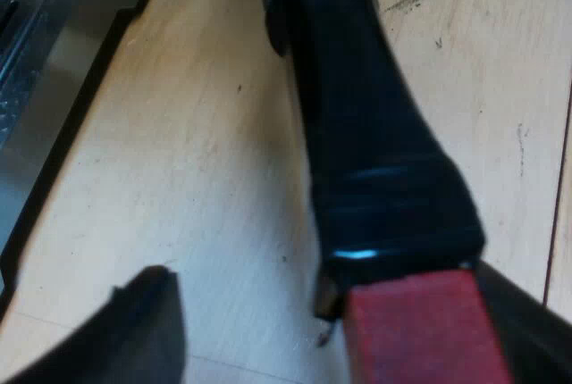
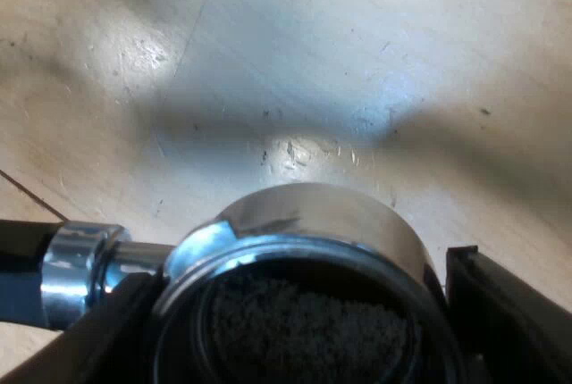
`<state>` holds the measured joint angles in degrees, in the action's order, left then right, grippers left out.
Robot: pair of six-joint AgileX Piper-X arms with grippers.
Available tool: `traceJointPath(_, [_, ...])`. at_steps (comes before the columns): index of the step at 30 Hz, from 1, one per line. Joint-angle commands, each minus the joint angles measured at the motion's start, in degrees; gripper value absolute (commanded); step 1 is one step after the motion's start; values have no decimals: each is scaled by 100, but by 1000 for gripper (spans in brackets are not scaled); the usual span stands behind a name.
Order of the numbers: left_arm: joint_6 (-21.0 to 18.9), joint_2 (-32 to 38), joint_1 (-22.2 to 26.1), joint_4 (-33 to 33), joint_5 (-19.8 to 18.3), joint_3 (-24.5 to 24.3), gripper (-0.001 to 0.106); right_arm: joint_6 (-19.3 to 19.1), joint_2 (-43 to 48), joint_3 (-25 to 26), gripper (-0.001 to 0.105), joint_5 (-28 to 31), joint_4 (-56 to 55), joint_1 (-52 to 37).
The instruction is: Put the handle in the coffee machine
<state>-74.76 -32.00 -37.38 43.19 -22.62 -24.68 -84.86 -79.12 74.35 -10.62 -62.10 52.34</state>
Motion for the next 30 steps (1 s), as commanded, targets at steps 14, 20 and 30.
traceJointPath(14, [31, -13, -27, 10, -39, -21, 0, -58, 84, 97, 0, -122, 50, -21])
traceJointPath(20, [31, -13, -27, 11, -39, -21, 0, -58, 84, 97, 0, -122, 50, -21])
traceJointPath(30, [31, -13, -27, 11, -39, -21, 0, -58, 84, 97, 12, -122, 50, -21])
